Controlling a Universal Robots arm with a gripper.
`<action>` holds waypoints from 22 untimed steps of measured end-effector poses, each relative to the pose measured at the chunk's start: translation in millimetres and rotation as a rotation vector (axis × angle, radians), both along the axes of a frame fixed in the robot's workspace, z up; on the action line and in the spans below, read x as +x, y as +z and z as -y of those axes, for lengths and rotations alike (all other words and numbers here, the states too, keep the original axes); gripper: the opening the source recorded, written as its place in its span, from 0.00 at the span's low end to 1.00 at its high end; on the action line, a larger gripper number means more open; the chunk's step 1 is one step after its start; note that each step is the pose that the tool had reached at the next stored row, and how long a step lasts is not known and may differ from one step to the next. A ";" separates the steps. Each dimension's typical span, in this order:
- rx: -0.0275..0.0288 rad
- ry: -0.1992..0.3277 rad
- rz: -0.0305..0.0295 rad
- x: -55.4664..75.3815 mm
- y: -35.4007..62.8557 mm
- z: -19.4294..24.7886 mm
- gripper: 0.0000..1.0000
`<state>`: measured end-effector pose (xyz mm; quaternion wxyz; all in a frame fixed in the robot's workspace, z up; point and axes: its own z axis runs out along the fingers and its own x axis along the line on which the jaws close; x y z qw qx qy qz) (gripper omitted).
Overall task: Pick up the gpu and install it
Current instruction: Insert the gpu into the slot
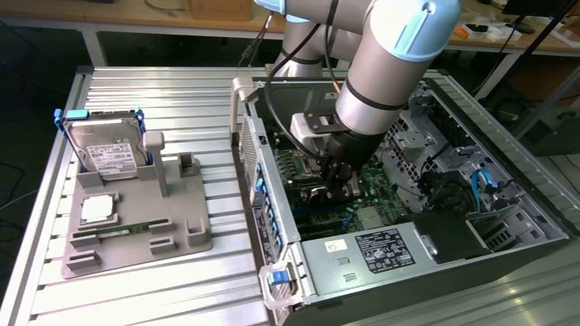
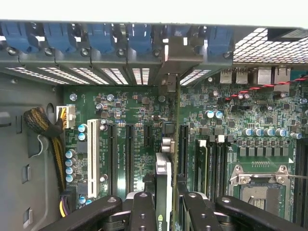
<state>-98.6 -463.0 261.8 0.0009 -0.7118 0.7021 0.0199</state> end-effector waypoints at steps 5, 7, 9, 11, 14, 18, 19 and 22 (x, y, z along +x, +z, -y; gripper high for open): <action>-0.0003 0.000 -0.0002 -0.8 -1.7 0.0 0.27; 0.0004 0.000 0.0003 -0.9 -3.0 -0.1 0.27; -0.0001 0.000 -0.0001 -1.1 -3.8 0.0 0.27; -0.0002 0.000 0.0000 -1.2 -4.8 0.0 0.27; -0.0003 0.000 -0.0001 -1.5 -5.9 0.0 0.27; -0.0002 0.000 0.0008 -2.2 -7.8 0.0 0.27; -0.0002 0.000 0.0012 -2.4 -8.6 0.0 0.27; -0.0003 0.000 0.0031 -3.0 -12.0 0.0 0.27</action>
